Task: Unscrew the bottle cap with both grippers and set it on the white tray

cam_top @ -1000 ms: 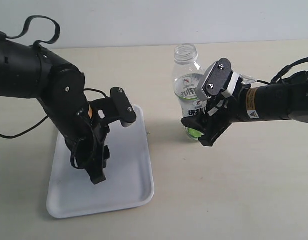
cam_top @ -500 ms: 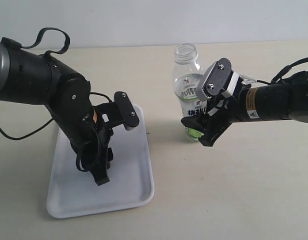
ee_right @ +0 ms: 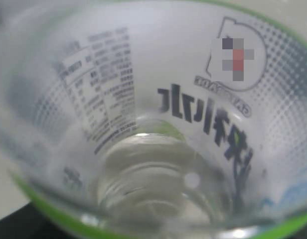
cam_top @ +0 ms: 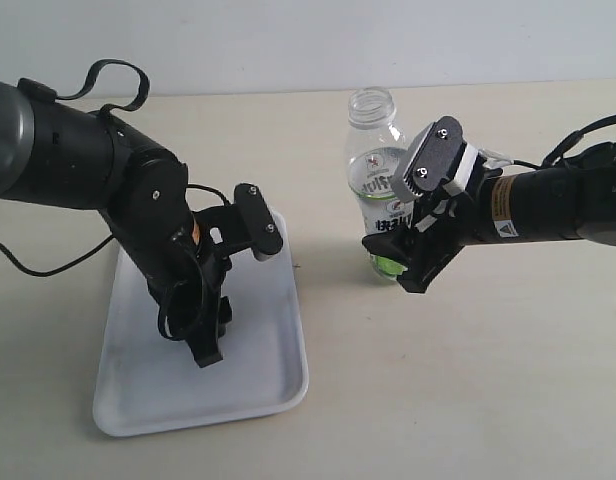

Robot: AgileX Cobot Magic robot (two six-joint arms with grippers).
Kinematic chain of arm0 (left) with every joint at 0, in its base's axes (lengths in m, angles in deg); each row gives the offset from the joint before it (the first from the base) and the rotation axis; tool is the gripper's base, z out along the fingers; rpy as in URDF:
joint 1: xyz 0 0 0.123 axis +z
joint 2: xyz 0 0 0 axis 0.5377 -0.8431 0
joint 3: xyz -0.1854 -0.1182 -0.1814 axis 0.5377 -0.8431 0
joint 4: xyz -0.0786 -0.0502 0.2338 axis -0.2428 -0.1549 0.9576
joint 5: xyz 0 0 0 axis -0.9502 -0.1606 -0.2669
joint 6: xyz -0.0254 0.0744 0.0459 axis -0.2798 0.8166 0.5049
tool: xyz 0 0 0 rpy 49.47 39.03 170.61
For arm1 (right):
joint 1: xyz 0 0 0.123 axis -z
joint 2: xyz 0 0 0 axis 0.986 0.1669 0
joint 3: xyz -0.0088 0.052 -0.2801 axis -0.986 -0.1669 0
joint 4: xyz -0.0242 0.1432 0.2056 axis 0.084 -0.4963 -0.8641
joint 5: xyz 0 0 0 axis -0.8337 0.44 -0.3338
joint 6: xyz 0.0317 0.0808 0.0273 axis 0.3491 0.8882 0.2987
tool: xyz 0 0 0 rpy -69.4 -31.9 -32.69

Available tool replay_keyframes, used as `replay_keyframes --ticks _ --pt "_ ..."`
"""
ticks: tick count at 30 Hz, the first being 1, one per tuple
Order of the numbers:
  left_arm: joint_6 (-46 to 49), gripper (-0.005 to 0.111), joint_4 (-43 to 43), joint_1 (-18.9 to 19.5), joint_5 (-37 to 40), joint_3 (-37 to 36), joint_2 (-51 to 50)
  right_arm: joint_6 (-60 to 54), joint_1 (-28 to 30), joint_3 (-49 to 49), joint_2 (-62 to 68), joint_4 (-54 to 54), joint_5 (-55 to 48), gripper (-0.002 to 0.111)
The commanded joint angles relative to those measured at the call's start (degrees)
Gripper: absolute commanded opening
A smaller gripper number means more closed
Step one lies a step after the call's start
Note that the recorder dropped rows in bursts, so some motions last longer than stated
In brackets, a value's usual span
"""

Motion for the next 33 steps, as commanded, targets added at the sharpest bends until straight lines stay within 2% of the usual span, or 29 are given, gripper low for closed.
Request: replay_keyframes --ticks 1,3,11,14,18,19,22,26,33 --pt "0.0 0.063 0.1 0.3 -1.7 -0.5 -1.3 -0.5 0.0 -0.3 1.0 1.4 -3.1 0.0" --pt "0.0 0.068 0.6 0.3 -1.7 -0.5 -0.9 -0.5 0.0 -0.3 1.0 1.4 -3.1 0.0" --pt "-3.7 0.066 1.4 0.3 4.1 2.5 6.0 -0.9 0.0 -0.3 1.0 -0.2 -2.6 0.0" --pt "-3.9 0.048 1.4 0.3 4.6 2.5 8.9 -0.9 0.0 -0.3 1.0 -1.2 -2.6 0.0" --pt "-5.2 0.007 1.4 0.3 5.4 2.5 11.7 -0.6 0.0 -0.3 1.0 -2.1 -2.1 0.0" --pt "-6.4 0.0 1.4 0.4 5.2 2.5 12.4 -0.4 0.0 -0.3 1.0 -2.1 -2.0 0.0" --pt "-10.6 0.0 0.9 1.0 2.5 1.9 14.9 -0.4 0.0 -0.4 1.0 -4.3 -1.6 0.0" --pt "-15.2 0.0 0.6 1.0 -7.9 -3.1 19.9 0.1 0.0 -0.5 1.0 -6.0 -1.1 0.0" --pt "-16.8 0.0 -3.5 0.6 -36.8 -21.1 35.8 1.1 0.0 -0.5 1.0 -8.1 1.0 0.0"
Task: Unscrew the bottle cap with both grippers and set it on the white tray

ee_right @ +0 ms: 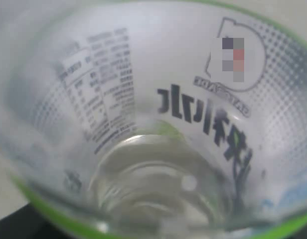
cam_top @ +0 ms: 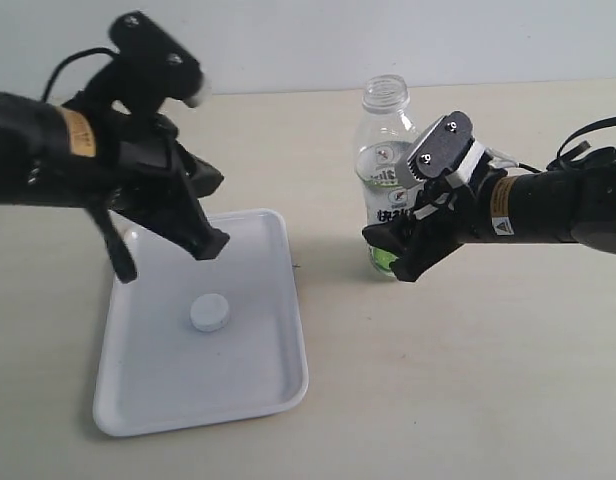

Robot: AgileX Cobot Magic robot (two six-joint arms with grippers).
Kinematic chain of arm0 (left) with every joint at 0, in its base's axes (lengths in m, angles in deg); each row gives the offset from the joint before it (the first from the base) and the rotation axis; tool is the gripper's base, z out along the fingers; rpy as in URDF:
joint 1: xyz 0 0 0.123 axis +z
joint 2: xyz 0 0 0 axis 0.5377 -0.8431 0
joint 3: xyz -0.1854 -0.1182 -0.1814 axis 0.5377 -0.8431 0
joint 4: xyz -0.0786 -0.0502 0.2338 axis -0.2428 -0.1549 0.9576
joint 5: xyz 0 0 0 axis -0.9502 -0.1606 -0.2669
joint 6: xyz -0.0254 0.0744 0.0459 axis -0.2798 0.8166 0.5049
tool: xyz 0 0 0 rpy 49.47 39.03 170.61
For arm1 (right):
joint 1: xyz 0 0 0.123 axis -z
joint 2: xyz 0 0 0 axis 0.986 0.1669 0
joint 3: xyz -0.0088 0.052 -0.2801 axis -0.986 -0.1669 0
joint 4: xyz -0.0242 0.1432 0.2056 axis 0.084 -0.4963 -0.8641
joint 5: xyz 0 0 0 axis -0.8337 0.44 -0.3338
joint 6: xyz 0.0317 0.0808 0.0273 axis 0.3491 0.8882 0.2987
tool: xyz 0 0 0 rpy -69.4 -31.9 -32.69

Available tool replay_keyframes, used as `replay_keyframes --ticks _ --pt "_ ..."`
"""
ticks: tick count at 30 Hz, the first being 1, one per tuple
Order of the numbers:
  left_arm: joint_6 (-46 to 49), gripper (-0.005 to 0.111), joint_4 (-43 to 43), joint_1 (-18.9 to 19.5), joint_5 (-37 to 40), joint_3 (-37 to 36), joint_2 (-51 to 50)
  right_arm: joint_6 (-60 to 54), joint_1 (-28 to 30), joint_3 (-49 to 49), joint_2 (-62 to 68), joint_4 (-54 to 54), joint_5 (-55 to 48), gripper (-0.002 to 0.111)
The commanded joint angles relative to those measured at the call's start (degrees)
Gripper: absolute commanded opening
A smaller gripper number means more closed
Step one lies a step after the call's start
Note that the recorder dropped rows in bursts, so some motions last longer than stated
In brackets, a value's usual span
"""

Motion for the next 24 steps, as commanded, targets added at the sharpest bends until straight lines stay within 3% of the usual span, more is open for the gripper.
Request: replay_keyframes --ticks 1,6,11,17,19,24 --pt "-1.3 0.0 -1.9 -0.2 -18.6 -11.4 10.6 0.3 0.0 -0.3 0.2 -0.6 0.1 0.0" --pt "-5.8 0.0 -1.9 -0.2 -31.1 -24.7 25.2 -0.2 0.0 -1.3 0.2 -2.2 3.4 0.0" --pt "-6.0 0.0 -1.9 -0.2 -33.7 -29.1 33.5 -0.1 0.0 -1.3 0.2 -3.2 1.0 0.004" --pt "-6.7 0.0 -1.9 -0.2 -34.1 -29.1 34.1 0.4 0.0 -1.3 0.2 -3.0 0.2 0.067" --pt "-6.7 0.0 -1.9 -0.2 -34.1 -29.1 34.1 1.2 0.0 -1.3 0.2 -3.0 0.8 0.077" --pt "-6.7 0.0 -1.9 -0.2 -34.1 -29.1 34.1 1.2 0.0 -1.3 0.2 -2.8 0.5 0.083"
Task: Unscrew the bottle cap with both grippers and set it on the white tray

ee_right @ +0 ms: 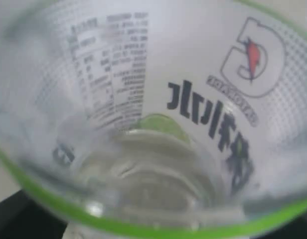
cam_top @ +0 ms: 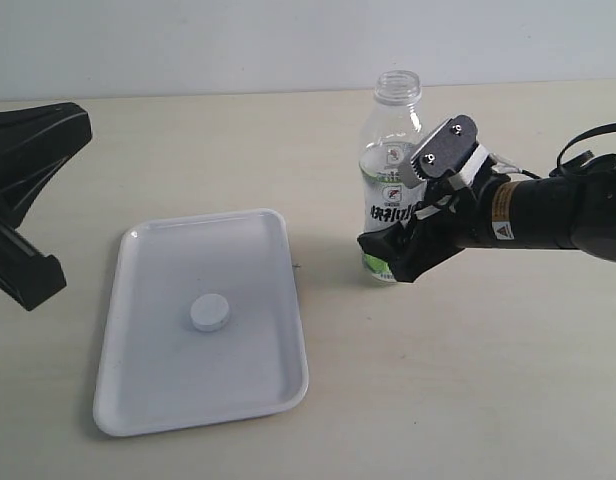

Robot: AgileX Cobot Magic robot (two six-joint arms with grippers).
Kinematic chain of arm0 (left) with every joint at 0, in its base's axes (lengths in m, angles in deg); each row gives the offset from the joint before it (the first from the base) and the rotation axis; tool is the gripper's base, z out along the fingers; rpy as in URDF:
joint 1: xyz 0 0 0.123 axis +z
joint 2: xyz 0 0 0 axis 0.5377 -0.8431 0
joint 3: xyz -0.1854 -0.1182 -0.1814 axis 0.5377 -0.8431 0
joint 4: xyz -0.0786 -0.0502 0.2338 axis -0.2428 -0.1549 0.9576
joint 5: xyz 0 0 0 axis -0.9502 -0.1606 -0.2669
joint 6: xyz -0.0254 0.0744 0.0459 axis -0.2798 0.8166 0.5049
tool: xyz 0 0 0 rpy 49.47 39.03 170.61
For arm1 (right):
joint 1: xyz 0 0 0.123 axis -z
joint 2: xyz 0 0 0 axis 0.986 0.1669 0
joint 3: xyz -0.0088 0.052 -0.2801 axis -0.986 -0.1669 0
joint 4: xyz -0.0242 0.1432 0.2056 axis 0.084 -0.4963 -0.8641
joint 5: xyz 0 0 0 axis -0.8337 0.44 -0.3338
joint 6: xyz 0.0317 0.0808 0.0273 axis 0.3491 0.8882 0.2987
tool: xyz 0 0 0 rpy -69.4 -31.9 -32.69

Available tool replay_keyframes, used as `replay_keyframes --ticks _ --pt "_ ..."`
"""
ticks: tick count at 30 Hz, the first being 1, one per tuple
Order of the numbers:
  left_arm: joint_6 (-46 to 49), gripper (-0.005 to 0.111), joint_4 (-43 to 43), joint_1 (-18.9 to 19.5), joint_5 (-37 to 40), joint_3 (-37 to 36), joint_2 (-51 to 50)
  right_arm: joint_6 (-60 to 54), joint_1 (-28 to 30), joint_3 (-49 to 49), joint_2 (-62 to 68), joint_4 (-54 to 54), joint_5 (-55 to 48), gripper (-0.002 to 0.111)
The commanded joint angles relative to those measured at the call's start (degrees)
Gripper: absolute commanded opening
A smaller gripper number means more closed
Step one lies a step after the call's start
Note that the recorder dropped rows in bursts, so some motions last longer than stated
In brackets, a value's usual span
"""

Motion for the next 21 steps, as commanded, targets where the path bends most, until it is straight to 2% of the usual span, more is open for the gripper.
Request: replay_keyframes --ticks 1,7,14,21 --pt "-0.6 0.0 -0.7 -0.2 -0.8 -0.4 0.3 0.4 0.0 -0.3 -0.1 0.0 -0.5 0.083" --pt "-0.6 0.0 -0.7 -0.2 -0.8 -0.4 0.3 0.5 0.0 -0.3 -0.3 -0.1 -1.5 0.087" --pt "-0.6 0.0 -0.7 -0.2 -0.8 -0.4 0.3 1.9 0.0 -0.3 -1.9 0.1 -3.8 0.101" --pt "-0.5 0.0 -0.6 -0.2 -0.8 -0.4 0.3 5.3 0.0 -0.4 -3.1 4.6 -5.3 0.102"
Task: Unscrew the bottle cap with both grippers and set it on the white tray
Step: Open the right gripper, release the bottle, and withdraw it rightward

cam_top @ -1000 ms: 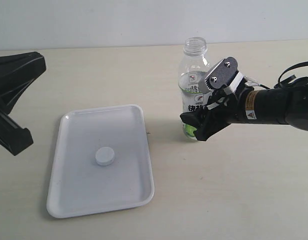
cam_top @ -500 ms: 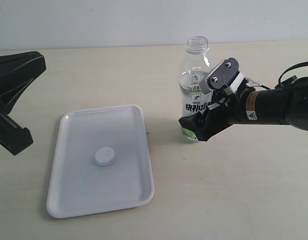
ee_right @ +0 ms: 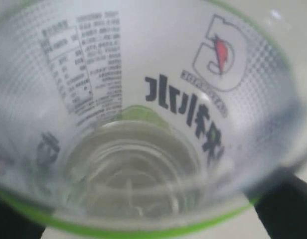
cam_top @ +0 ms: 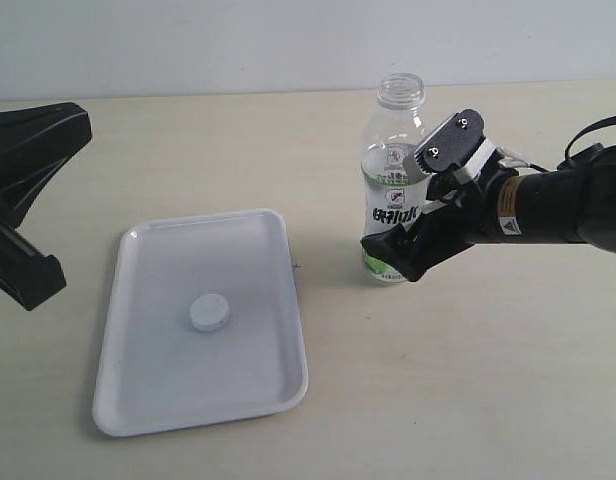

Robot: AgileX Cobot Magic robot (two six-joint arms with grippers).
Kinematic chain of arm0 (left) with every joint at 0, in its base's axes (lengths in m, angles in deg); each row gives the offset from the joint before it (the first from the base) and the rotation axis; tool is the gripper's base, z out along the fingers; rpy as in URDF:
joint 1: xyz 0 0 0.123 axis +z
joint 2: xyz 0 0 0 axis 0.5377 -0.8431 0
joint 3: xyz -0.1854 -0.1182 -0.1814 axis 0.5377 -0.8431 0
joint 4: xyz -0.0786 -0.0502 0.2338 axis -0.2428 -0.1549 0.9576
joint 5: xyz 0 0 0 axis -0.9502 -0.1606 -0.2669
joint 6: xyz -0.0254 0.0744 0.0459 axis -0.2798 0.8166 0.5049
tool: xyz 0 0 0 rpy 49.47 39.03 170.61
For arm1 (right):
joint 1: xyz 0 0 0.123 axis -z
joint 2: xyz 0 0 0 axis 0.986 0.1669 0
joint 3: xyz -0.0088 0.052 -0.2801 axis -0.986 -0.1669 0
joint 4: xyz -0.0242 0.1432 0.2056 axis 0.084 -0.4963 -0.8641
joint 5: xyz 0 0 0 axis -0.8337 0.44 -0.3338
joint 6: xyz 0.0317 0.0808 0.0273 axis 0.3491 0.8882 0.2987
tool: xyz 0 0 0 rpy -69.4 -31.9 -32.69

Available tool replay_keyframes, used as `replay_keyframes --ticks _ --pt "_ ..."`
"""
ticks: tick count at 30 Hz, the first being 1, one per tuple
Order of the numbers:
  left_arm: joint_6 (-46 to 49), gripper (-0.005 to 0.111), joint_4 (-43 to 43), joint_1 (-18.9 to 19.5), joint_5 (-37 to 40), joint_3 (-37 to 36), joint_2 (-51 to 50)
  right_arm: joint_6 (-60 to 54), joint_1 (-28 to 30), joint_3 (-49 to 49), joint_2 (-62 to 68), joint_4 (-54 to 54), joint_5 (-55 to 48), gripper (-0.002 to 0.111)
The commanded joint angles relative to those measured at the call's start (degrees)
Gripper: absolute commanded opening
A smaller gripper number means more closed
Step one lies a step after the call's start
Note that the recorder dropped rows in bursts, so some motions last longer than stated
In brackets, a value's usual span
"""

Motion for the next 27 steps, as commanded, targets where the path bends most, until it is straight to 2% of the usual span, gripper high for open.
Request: replay_keyframes --ticks 1,9,15,23,27 --pt "-0.4 0.0 -0.6 -0.2 -0.7 -0.4 0.3 3.8 0.0 -0.4 -1.2 4.0 -1.4 0.102" --pt "-0.4 0.0 -0.6 -0.2 -0.7 -0.4 0.3 11.7 0.0 -0.4 -3.6 10.3 -3.1 0.102" --pt "-0.4 0.0 -0.6 -0.2 -0.7 -0.4 0.3 19.9 0.0 -0.4 -7.5 16.3 -8.4 0.102" --pt "-0.4 0.0 -0.6 -0.2 -0.7 -0.4 0.3 38.5 0.0 -3.1 -13.3 32.5 -4.8 0.102" --pt "-0.4 0.0 -0.6 -0.2 -0.7 -0.4 0.3 46.4 0.0 -6.4 -17.9 33.7 -5.3 0.102"
